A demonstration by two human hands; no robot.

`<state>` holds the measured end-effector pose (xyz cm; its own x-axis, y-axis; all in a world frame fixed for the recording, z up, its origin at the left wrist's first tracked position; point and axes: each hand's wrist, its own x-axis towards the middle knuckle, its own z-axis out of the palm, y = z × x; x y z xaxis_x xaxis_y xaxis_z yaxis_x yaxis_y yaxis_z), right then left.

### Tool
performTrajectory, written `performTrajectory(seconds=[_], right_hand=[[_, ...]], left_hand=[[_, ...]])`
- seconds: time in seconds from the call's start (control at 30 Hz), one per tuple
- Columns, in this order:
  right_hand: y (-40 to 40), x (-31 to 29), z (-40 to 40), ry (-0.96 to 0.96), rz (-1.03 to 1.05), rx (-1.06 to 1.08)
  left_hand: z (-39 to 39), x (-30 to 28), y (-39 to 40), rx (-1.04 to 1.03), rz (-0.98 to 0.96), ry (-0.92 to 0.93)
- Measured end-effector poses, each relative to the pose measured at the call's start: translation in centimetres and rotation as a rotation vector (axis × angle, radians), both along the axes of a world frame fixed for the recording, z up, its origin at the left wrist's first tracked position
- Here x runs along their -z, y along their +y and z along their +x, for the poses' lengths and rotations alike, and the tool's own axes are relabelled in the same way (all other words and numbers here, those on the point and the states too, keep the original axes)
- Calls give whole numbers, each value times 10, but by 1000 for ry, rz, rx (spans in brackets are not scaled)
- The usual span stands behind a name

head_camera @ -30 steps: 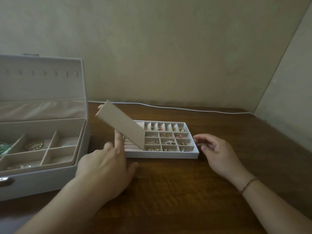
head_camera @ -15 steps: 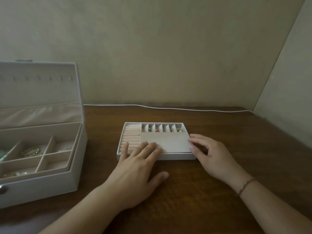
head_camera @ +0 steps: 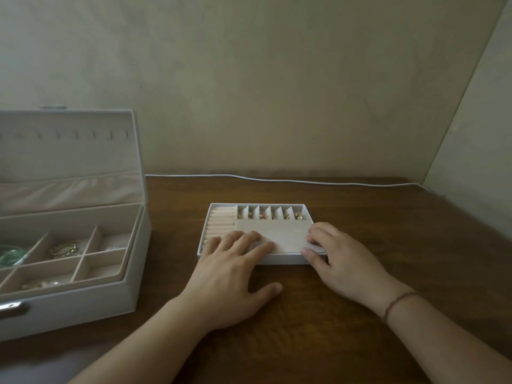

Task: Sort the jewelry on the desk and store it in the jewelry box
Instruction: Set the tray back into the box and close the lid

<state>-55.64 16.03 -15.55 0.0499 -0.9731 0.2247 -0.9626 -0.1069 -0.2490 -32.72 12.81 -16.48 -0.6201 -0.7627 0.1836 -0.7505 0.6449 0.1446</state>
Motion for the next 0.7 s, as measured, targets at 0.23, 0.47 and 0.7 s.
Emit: performTrajectory(seconds=[0.23, 0.47, 0.7], right_hand=[[0, 1, -2, -33, 194, 148], [4, 3, 7, -286, 155, 161], [24, -28, 8, -386, -15, 145]], left_hand=[[18, 0, -9, -452, 229, 162], [16, -3, -3, -514, 296, 374], [26, -32, 21, -469, 179, 536]])
